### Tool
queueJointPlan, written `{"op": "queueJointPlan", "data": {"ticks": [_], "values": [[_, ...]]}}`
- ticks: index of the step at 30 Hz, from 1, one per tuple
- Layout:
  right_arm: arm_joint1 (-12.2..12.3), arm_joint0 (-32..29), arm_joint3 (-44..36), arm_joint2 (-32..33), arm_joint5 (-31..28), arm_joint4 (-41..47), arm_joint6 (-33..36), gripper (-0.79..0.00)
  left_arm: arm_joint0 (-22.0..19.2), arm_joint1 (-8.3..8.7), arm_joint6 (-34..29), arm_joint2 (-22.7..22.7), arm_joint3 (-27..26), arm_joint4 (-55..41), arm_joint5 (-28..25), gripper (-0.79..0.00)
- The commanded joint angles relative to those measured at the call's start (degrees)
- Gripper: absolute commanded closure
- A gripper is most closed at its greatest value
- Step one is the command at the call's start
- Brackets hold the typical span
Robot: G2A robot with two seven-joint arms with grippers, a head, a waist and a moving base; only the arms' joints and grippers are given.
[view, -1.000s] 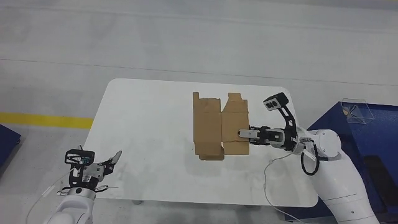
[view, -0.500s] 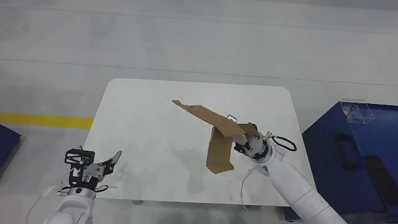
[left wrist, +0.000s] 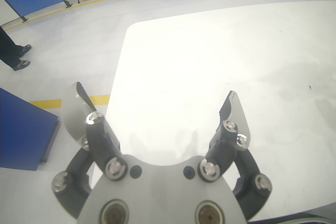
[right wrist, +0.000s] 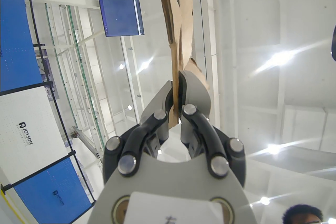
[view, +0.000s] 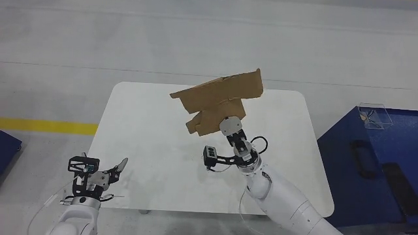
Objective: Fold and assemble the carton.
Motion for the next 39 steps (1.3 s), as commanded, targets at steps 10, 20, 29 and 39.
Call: {"op": "queueJointPlan", "data": {"ticks": [10, 20, 29, 39], "values": [[-0.1, 0.6, -0.4, 9.7, -0.8, -17.3, 0.8, 0.000, 0.0, 0.00, 0.0, 0.0, 0.0, 0.0, 0.0, -0.785], [-0.1, 0.6, -0.4, 9.7, -0.8, -17.3, 0.8, 0.000, 0.0, 0.00, 0.0, 0.0, 0.0, 0.0, 0.0, -0.785], [-0.1, 0.6, -0.4, 9.7, -0.8, -17.3, 0.8, 0.000, 0.0, 0.00, 0.0, 0.0, 0.0, 0.0, 0.0, -0.785], [2.3, -3.6, -9.7, 22.6, -25.4, -47.9, 15.9, 0.000, 0.0, 0.00, 0.0, 0.0, 0.0, 0.0, 0.0, -0.785]]}}
